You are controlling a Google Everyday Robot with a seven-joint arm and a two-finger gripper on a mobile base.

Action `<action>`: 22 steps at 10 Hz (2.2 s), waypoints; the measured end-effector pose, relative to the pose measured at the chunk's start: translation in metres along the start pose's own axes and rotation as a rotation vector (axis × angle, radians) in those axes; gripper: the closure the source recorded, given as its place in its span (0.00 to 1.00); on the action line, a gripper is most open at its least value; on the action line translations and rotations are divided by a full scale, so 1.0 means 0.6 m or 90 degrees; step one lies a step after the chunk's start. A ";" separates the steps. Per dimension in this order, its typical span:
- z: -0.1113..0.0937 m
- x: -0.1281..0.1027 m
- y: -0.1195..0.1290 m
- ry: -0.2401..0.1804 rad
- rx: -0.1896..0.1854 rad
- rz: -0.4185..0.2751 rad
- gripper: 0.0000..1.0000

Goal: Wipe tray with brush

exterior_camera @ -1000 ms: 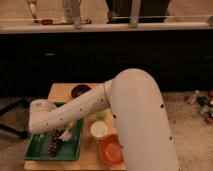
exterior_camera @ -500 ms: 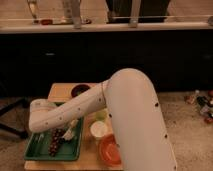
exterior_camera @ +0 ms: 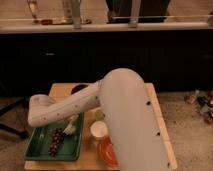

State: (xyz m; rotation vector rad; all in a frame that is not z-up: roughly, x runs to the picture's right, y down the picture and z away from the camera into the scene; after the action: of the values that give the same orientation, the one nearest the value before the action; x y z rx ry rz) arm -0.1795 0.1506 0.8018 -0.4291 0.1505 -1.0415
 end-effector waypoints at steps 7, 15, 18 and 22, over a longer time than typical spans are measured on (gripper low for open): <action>-0.045 -0.068 0.002 -0.064 0.038 -0.040 1.00; 0.009 -0.010 0.046 -0.036 -0.041 -0.037 1.00; 0.007 -0.006 0.018 -0.031 -0.028 -0.038 1.00; -0.009 -0.036 -0.005 -0.049 0.003 -0.058 1.00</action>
State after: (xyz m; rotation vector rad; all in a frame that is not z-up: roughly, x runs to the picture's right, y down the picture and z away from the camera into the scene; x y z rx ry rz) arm -0.1940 0.1664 0.7965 -0.4746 0.0595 -1.1125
